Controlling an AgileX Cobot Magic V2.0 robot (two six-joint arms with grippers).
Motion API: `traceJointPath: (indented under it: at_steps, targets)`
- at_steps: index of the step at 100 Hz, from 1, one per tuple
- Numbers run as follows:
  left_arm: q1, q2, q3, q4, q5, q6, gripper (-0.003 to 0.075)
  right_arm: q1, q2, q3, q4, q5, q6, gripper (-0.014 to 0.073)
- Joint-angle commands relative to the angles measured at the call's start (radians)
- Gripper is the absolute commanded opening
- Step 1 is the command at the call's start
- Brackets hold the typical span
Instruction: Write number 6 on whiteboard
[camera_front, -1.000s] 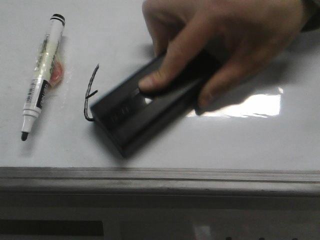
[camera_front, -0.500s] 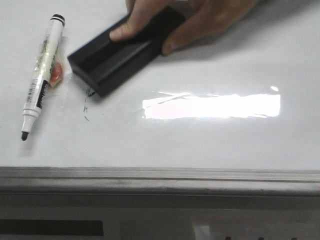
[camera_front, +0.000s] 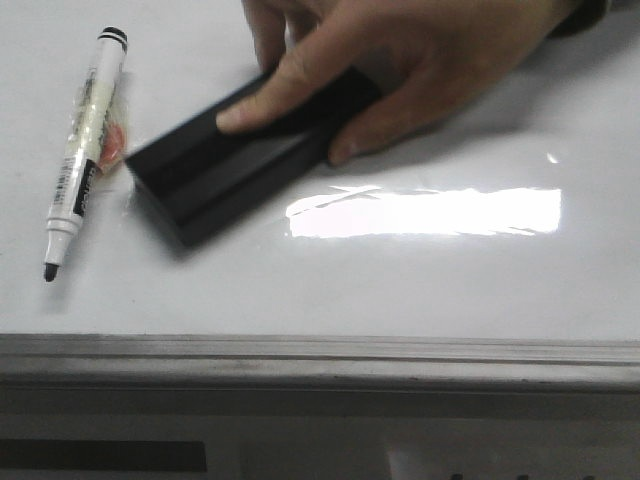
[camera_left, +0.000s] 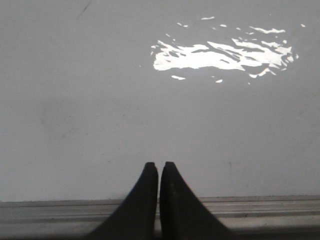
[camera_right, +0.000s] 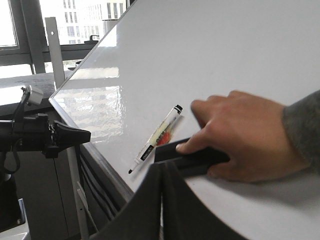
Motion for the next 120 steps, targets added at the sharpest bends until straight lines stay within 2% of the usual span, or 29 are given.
traceJointPath:
  at_steps: [1, 30, 38, 59, 81, 96, 101, 120]
  targets:
    - [0.003, -0.031, 0.022, -0.011, -0.058, -0.005, -0.002, -0.006, 0.005, -0.024, -0.015, -0.078, -0.007, -0.0065]
    - [0.003, -0.031, 0.022, -0.011, -0.058, -0.005, -0.002, -0.01, -0.002, -0.008, -0.015, -0.081, -0.007, -0.0065]
    - [0.003, -0.031, 0.022, -0.011, -0.058, -0.005, -0.002, -0.048, -0.002, 0.009, -0.015, -0.084, -0.007, -0.0065]
    - [0.003, -0.029, 0.022, -0.011, -0.058, -0.005, -0.002, -0.291, 0.004, 0.063, -0.015, -0.09, -0.007, -0.0065]
    - [0.003, -0.029, 0.022, -0.011, -0.058, -0.005, -0.002, -0.635, 0.004, 0.202, -0.015, -0.122, -0.007, -0.0065]
    - [0.003, -0.029, 0.022, -0.011, -0.058, -0.005, -0.002, -0.862, -0.002, 0.32, -0.015, -0.247, 0.011, -0.0065]
    - [0.003, -0.029, 0.022, -0.011, -0.058, -0.005, -0.002, -0.911, -0.014, 0.354, -0.015, -0.304, 0.016, -0.0065]
    - [0.003, -0.029, 0.022, -0.011, -0.058, -0.005, -0.002, -0.992, -0.146, 0.347, -0.019, -0.144, 0.016, -0.0065]
